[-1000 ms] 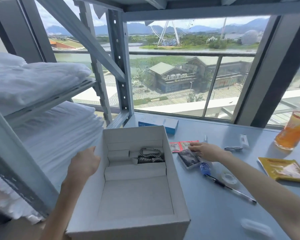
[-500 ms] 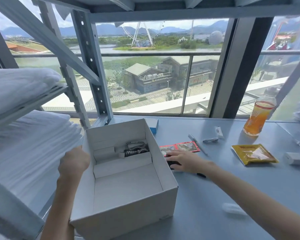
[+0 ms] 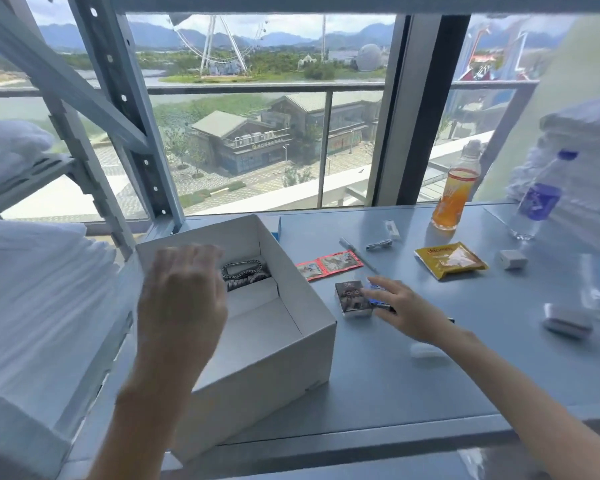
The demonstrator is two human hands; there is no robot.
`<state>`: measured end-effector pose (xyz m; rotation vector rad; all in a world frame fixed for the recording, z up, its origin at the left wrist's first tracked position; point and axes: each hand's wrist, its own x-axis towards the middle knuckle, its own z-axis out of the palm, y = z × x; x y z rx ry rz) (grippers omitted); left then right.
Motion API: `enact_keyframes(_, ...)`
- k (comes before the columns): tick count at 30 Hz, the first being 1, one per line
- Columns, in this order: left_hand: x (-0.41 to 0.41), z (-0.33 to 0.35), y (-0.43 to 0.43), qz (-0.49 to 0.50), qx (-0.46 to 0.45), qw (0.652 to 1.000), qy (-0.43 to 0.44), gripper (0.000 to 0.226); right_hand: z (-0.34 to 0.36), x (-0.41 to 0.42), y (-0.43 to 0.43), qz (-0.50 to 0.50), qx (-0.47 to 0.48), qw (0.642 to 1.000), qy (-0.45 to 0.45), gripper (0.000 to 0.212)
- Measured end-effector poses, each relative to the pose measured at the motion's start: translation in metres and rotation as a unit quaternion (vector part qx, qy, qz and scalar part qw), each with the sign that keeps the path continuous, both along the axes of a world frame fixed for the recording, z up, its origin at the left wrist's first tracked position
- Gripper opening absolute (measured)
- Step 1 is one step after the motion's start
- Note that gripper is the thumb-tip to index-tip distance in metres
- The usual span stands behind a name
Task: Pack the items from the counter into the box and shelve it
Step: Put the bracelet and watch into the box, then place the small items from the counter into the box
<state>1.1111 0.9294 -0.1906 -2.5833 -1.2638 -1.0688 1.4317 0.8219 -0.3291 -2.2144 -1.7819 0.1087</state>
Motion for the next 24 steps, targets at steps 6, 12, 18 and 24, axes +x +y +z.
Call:
enact_keyframes(6, 0.080, -0.064, -0.077, -0.343, -0.032, 0.938, 0.044, 0.035, -0.014, 0.000, -0.094, -0.130, -0.026, 0.990, 0.036, 0.038)
enact_keyframes(12, 0.148, -0.159, -0.089, -0.348, -0.178, 0.906, 0.160, 0.045, -0.031, 0.005, -0.152, -0.184, -0.046, 0.979, 0.079, 0.042)
enact_keyframes(18, 0.190, -0.190, -0.080, -0.298, -0.192, 0.923, 0.152, 0.055, -0.036, 0.031, -0.157, -0.167, -0.015, 0.984, 0.057, 0.041)
enact_keyframes(24, 0.223, -0.191, -0.089, -0.282, -0.180, 0.934, 0.126, 0.037, -0.027, 0.076, -0.154, -0.166, 0.005, 0.986, -0.006, 0.032)
